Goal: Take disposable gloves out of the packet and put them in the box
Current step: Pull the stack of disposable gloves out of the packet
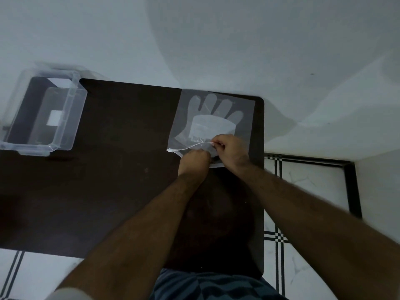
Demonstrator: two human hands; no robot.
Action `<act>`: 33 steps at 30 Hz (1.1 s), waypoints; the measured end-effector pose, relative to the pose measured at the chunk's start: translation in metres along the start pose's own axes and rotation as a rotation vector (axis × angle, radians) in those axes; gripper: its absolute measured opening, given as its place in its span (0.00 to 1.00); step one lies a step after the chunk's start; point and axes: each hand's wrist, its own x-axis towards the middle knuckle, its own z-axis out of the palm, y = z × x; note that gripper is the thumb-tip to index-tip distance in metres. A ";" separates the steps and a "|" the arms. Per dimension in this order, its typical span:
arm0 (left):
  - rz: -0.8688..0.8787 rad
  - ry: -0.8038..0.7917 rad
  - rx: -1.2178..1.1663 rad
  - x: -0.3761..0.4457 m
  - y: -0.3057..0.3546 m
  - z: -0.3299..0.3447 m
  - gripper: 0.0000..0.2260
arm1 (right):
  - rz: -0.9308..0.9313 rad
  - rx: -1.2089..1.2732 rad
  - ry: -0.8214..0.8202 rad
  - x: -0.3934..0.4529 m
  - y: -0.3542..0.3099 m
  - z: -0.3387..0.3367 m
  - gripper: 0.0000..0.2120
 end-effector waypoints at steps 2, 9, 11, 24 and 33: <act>0.050 0.033 0.062 0.001 0.001 -0.001 0.10 | -0.003 0.002 0.002 0.003 0.001 0.000 0.06; 0.191 0.071 0.156 0.011 -0.005 -0.004 0.09 | -0.017 -0.002 -0.020 0.008 0.006 -0.002 0.07; 0.232 0.092 0.157 0.011 -0.009 -0.005 0.10 | -0.040 0.000 -0.034 0.009 0.007 -0.002 0.06; 0.456 0.187 0.152 -0.015 -0.026 0.000 0.04 | 0.089 -0.434 -0.367 0.044 0.028 -0.006 0.33; 0.474 0.221 0.077 -0.059 -0.024 0.021 0.04 | 0.075 -0.524 -0.338 0.056 0.034 0.000 0.38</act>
